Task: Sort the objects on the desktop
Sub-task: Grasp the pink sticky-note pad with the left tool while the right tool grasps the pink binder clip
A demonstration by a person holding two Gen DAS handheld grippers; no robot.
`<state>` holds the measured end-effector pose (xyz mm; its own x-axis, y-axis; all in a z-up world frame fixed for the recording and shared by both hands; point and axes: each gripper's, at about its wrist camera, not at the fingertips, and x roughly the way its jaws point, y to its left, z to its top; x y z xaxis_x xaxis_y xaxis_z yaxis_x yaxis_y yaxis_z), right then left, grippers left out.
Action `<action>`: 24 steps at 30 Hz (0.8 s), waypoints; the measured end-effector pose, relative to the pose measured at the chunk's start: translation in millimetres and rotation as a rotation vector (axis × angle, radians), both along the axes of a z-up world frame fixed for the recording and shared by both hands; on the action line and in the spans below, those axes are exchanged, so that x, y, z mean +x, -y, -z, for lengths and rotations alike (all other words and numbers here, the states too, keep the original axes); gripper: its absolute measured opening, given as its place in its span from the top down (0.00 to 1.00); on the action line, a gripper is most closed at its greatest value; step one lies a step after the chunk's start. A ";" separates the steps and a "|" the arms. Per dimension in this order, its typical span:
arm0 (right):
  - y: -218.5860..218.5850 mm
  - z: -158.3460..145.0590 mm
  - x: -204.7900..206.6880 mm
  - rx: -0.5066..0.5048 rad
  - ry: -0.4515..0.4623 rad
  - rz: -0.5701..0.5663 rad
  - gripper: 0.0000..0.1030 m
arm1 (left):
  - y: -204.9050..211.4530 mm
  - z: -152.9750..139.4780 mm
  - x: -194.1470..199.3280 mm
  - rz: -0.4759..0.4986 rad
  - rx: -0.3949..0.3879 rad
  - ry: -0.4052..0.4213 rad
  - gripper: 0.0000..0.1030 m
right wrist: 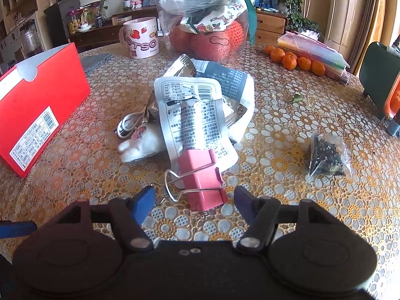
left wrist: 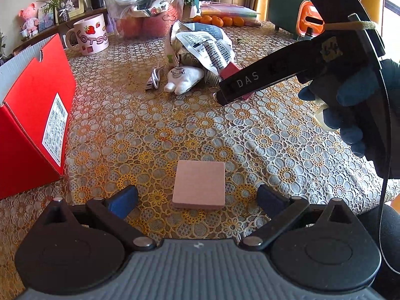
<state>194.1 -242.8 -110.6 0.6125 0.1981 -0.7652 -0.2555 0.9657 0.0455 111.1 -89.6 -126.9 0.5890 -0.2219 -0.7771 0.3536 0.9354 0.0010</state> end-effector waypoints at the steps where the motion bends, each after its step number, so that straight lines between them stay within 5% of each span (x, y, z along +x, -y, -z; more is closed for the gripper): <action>1: -0.1 0.2 0.6 0.002 -0.001 0.001 0.37 | 0.3 -0.3 -0.3 0.002 0.000 0.004 0.02; 8: -1.1 0.9 0.7 -0.003 0.006 0.001 0.43 | 0.2 -1.4 0.1 0.002 -0.002 0.011 0.14; 18: 1.9 -1.6 0.3 0.004 0.012 0.012 0.50 | 2.5 -9.5 4.6 0.024 0.006 0.015 0.61; 24: 4.8 -4.1 0.2 -0.004 0.021 0.032 0.60 | 1.3 -9.6 6.6 0.024 -0.002 0.009 0.61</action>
